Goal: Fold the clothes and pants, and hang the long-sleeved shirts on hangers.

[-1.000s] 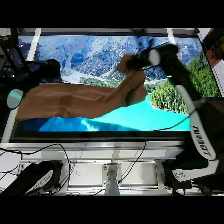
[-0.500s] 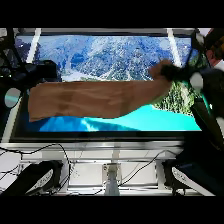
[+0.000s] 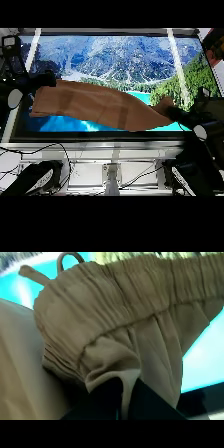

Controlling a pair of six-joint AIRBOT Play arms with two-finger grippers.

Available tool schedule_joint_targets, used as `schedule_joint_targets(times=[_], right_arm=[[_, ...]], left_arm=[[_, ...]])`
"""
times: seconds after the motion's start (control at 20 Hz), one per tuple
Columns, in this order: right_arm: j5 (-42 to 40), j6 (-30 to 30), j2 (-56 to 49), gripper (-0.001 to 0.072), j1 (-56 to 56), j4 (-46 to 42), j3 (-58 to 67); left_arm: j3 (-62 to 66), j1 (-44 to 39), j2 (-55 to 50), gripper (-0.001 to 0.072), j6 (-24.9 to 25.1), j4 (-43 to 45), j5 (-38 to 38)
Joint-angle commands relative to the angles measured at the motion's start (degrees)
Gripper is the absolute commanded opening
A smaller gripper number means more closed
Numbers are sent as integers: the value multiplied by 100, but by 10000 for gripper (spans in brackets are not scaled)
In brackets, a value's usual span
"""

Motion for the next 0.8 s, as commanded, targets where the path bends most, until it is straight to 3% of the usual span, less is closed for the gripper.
schedule_joint_targets(times=[0.0,0.15,0.2,0.25,0.3,0.45,0.6,0.75], right_arm=[[962,-107,413,22,-4,-120,-262],[1974,-439,393,24,-4,-114,-262],[2302,-555,393,116,-4,-96,-262],[2634,-756,393,429,-4,-87,-262],[2879,-1034,393,638,-4,-101,-262],[2914,-1397,391,645,-4,-173,-260],[2293,-1394,385,644,-4,-227,-260],[2015,-1364,313,643,-11,-1005,-243]], left_arm=[[-186,9,-2,693,-179,17,-122],[-223,9,-4,693,-208,-28,-146],[-223,9,-4,693,-205,-26,-144],[-223,9,-4,693,-205,-26,-146],[-223,9,-4,693,-205,-26,-144],[-223,9,-4,693,-205,-26,-144],[-223,9,-4,693,-203,-24,-144],[-223,9,-4,693,-201,11,-144]])
